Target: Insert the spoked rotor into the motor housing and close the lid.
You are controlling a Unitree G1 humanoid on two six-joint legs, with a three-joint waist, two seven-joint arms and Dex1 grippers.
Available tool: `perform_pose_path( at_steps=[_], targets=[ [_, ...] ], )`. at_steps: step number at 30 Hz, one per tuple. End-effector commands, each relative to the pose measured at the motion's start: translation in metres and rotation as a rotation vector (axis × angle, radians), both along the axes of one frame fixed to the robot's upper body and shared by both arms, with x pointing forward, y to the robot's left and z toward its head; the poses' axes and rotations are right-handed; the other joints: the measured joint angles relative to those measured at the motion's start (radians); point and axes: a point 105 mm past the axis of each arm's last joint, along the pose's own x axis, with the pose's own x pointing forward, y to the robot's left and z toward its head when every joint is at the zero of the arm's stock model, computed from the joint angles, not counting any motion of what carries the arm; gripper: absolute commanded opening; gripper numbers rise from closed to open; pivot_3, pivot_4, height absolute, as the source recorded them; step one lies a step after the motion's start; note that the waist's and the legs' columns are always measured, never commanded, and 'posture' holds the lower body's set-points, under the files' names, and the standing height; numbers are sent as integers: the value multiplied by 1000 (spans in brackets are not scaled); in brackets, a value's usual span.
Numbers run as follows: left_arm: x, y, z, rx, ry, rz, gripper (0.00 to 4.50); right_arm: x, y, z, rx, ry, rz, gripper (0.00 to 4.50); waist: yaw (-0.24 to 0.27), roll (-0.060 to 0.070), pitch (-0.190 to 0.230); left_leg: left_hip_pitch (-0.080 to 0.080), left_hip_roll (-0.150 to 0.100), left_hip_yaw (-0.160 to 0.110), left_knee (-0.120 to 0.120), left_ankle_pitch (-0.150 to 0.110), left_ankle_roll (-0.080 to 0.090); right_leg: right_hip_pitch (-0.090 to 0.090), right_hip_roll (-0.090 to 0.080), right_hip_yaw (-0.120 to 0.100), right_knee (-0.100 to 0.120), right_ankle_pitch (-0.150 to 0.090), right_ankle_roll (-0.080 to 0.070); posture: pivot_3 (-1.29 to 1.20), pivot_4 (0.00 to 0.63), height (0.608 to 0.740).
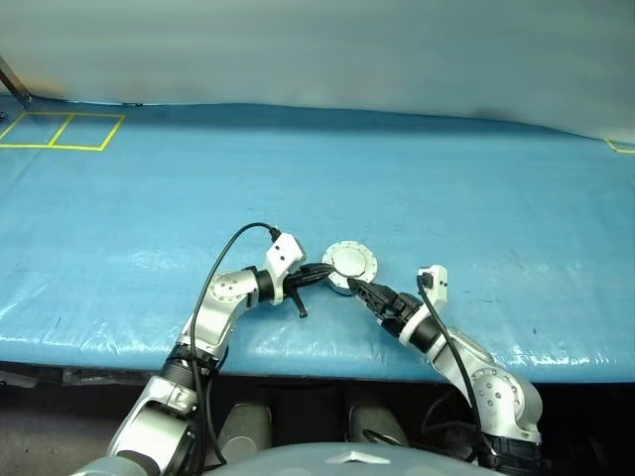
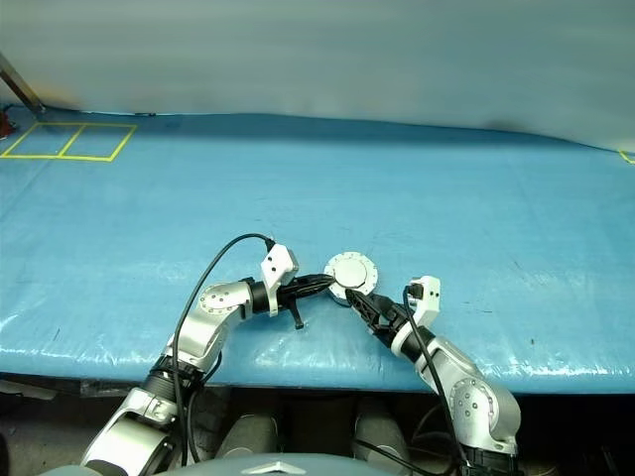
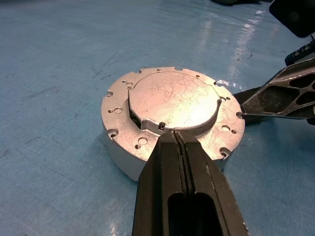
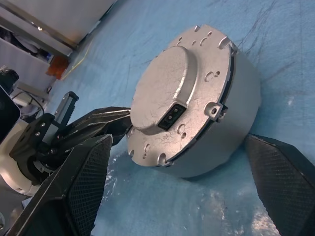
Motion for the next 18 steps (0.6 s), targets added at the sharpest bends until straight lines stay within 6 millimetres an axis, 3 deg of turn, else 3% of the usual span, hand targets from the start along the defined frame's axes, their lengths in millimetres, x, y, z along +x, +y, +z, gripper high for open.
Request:
perform_pose_path(
  at_steps=[1,5,6,8,16,18],
  targets=[
    [-3,-3,-3,17,14,-11,0,4,6,17,104,-64,-21,4469,0,0,0,0,0,0,0,0,0,0,0,0,0,0,0,0,150,740],
    [-4,-1,-5,28,18,-14,0,8,13,25,168,-91,-27,4469,-2,1,1,-2,0,0,0,0,0,-3,0,1,0,0,0,0,150,740],
    [-4,-1,-5,30,18,-15,0,8,14,29,191,-110,-33,4299,-2,2,1,-4,0,0,0,0,0,-5,0,1,1,0,0,0,150,740],
    [-4,-1,-4,30,16,-14,0,7,18,33,220,-133,-13,3887,-3,2,1,-10,0,0,1,0,0,-10,0,0,2,3,5,0,150,740],
    [-3,0,-3,33,15,-12,0,8,28,23,203,-98,19,1304,-8,4,2,-11,0,0,0,0,0,-12,0,0,2,3,5,0,150,740],
    [-2,0,-3,31,14,-12,0,7,29,21,194,-88,23,1221,-8,4,2,-11,0,0,0,0,0,-12,0,0,2,3,5,0,150,740]
  ],
)
